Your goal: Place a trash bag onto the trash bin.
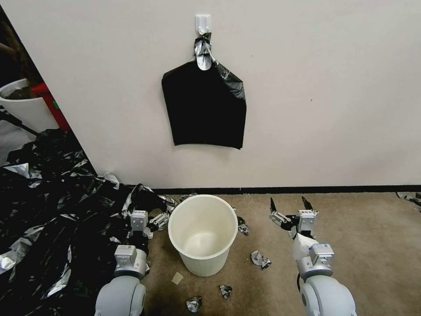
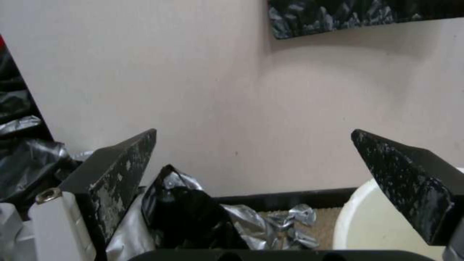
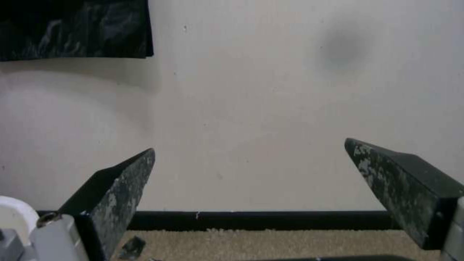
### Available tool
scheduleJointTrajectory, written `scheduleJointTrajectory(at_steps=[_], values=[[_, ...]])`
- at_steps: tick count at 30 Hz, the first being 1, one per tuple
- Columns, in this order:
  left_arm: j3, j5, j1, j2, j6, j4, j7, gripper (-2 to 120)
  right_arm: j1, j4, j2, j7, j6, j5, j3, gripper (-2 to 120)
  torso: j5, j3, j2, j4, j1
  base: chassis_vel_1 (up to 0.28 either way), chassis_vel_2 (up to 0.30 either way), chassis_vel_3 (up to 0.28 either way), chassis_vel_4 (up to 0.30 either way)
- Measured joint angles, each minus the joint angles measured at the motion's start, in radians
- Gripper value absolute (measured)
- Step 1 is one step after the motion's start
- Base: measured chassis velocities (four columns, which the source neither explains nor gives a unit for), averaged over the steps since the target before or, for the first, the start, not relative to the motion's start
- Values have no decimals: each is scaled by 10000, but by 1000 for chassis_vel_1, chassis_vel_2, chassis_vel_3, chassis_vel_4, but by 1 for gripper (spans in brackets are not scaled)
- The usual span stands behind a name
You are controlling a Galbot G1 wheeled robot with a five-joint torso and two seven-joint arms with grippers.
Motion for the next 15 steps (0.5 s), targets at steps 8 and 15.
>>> scheduleJointTrajectory(at_steps=[8,15], values=[[32,-18,30,10,-47,-23,-41,100,-33,63,-6,15,62,26,13,100,1,0,0,0,-1,0,0,0,0],[985,-492,990,233,-1091,-1221,-836,100,-723,1308,-141,435,1140,571,343,100,-1,-4,1,-2,-1,0,0,0,0]])
